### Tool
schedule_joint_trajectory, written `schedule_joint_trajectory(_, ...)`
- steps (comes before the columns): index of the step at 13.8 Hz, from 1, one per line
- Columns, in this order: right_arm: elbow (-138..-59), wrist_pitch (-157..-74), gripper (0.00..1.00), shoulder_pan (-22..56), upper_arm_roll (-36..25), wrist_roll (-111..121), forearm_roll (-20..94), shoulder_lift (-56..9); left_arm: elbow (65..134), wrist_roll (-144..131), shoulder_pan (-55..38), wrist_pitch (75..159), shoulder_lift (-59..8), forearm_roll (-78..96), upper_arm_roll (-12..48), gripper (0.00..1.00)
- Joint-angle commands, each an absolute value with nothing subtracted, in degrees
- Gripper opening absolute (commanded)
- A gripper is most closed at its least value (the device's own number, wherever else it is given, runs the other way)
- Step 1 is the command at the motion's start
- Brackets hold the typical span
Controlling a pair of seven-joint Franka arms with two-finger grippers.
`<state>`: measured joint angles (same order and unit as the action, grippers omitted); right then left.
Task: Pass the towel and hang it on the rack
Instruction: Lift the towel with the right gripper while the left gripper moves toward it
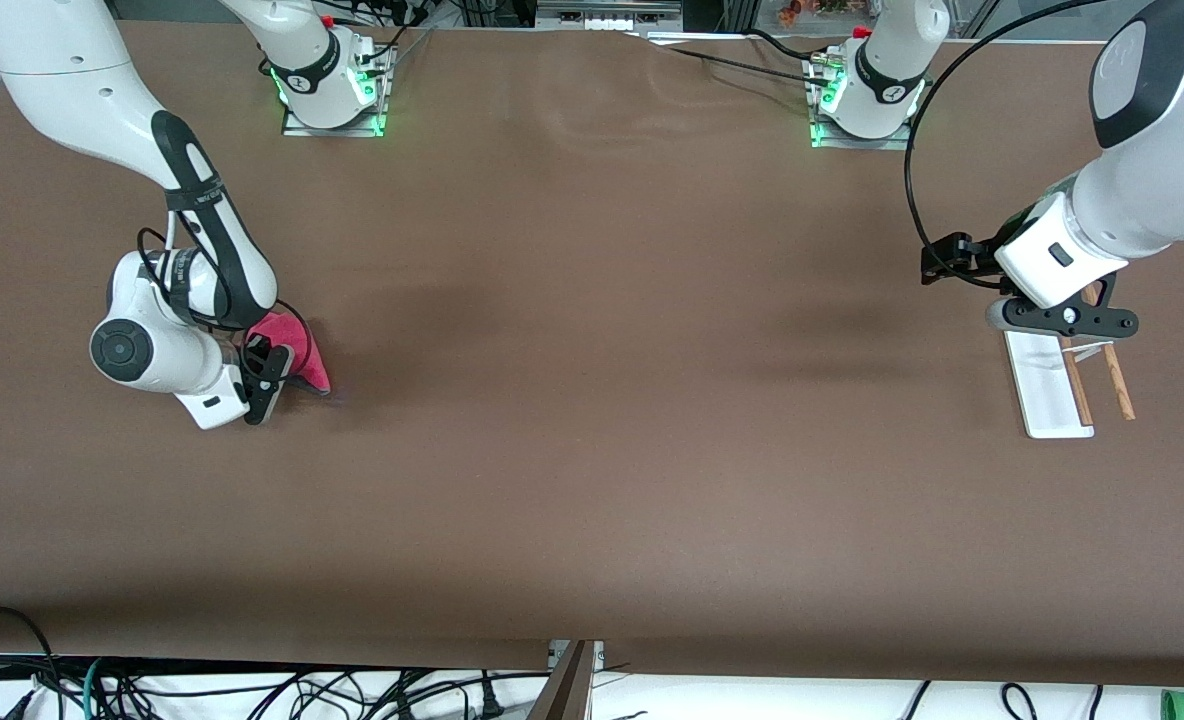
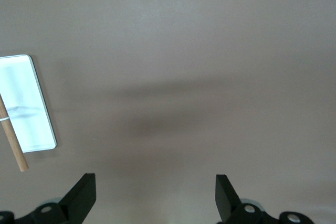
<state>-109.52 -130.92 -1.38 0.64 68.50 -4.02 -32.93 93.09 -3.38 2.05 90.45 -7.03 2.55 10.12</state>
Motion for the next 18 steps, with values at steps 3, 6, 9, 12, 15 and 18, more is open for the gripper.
schedule_joint_trajectory(3,-107.86,-127.55,0.0,-1.32,0.7,67.85,0.09,-29.54,91.85,-2.72,2.02,89.12,-7.21,3.52,10.11,1.0)
schedule_joint_trajectory(6,-97.86,-115.97,0.0,-0.79,1.93,66.98,0.35,-27.86,91.85,-2.81,2.02,89.03,-7.21,3.52,10.19,1.0)
schedule_joint_trajectory(9,-87.49,-104.01,0.0,-0.09,5.87,60.14,0.53,-25.76,91.5,-2.81,1.76,89.12,-7.29,3.52,10.98,1.0)
schedule_joint_trajectory(12,-80.17,-97.3,0.0,-0.09,13.42,51.1,0.35,-24.26,91.41,-2.72,1.76,89.12,-7.38,3.52,11.43,1.0)
schedule_joint_trajectory(15,-78.67,-97.56,0.0,0.61,20.98,42.57,-0.26,-23.03,91.85,-2.72,1.93,88.95,-7.38,3.69,11.43,1.0)
schedule_joint_trajectory(18,-77.0,-98.61,0.0,3.15,23.64,33.42,-0.18,-23.03,91.76,-2.73,1.76,89.03,-7.47,4.21,11.43,1.0)
